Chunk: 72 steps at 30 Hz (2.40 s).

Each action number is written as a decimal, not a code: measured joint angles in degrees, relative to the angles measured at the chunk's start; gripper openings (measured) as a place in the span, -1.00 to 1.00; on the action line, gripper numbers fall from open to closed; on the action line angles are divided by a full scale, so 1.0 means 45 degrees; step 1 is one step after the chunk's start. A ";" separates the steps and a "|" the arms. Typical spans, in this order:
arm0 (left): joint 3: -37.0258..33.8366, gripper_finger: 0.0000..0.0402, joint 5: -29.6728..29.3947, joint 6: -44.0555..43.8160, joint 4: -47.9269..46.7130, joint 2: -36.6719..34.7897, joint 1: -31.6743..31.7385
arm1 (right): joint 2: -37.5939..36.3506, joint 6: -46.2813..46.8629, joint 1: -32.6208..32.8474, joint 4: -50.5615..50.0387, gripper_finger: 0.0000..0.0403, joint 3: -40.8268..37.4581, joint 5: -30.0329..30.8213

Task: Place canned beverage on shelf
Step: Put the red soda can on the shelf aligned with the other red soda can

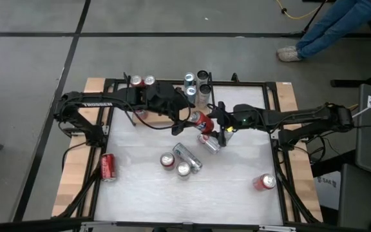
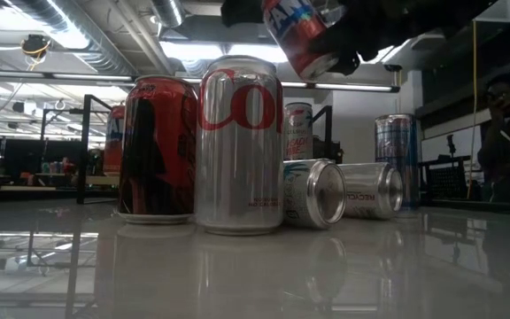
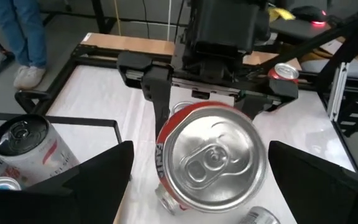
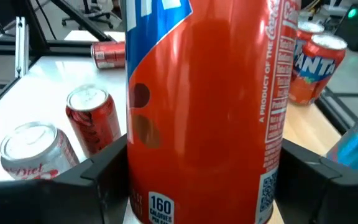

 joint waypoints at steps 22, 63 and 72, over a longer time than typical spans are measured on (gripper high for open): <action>0.0000 0.81 0.0523 -0.0023 0.0062 0.1044 -0.0221 | 0.0141 0.0060 -0.0010 -0.0653 0.45 -0.0015 -0.0166; -0.0015 0.63 0.0835 0.1760 0.0110 0.1267 -0.1243 | 0.0136 0.1467 -0.0025 -0.0850 0.45 -0.0019 -0.3865; -0.0015 0.44 0.0821 0.1760 0.0119 0.1267 -0.1243 | 0.0136 0.1438 -0.0024 -0.0860 0.53 -0.0015 -0.3900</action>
